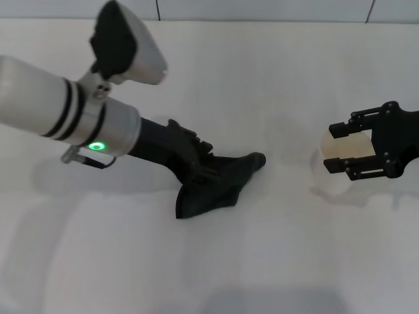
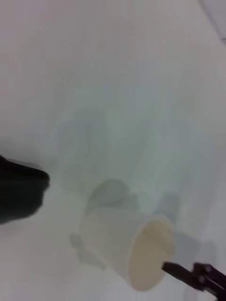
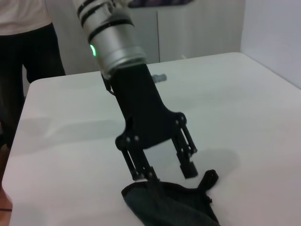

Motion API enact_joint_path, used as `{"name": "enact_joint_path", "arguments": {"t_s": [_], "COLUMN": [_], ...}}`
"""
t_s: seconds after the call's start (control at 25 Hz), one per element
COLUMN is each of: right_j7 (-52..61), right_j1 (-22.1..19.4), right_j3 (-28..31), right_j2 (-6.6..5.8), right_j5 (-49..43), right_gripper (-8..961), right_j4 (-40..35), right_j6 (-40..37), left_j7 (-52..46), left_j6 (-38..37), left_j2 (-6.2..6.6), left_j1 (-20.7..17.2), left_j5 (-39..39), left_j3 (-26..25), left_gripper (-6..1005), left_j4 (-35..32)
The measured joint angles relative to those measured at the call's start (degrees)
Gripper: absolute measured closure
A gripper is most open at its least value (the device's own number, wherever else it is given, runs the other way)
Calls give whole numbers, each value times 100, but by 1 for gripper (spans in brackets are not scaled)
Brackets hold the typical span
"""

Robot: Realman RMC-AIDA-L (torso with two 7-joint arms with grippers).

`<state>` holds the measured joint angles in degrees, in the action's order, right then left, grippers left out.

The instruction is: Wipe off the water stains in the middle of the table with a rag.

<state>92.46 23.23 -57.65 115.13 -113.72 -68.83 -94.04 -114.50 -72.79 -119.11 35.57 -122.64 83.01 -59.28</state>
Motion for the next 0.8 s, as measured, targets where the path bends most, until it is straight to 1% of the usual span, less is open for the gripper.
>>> {"name": "enact_joint_path", "arguments": {"t_s": [0.12, 0.32, 0.36, 0.44, 0.56, 0.68, 0.8], "right_j7": [0, -45, -72, -137, -255, -385, -514], "right_j1": [-19, -105, -124, -147, -173, -222, -238], "right_j3": [23, 69, 105, 219, 367, 428, 447], "right_j2": [-1, -15, -16, -16, -15, -17, -33], "right_j5": [0, 0, 0, 0, 0, 0, 0], "right_gripper": [324, 324, 324, 324, 324, 324, 324], "right_j4": [1, -10, -10, 4, 39, 57, 146], "right_j6": [1, 26, 27, 16, -10, -14, -17], "left_j7": [368, 1004, 1004, 1465, 1818, 2138, 2357], "left_j6": [-241, -813, -813, -1243, -1544, -1848, -2019], "left_j2": [7, 14, 14, 18, 27, 51, 77], "left_j1": [-299, -636, -636, -839, -993, -1146, -1264], "left_j5": [190, 551, 551, 649, 655, 655, 655], "left_j3": [-379, -1322, -1322, -1887, -2242, -2507, -2619], "left_gripper": [509, 391, 391, 390, 391, 394, 398], "left_j4": [-254, -331, -331, -340, -348, -362, -379]}}
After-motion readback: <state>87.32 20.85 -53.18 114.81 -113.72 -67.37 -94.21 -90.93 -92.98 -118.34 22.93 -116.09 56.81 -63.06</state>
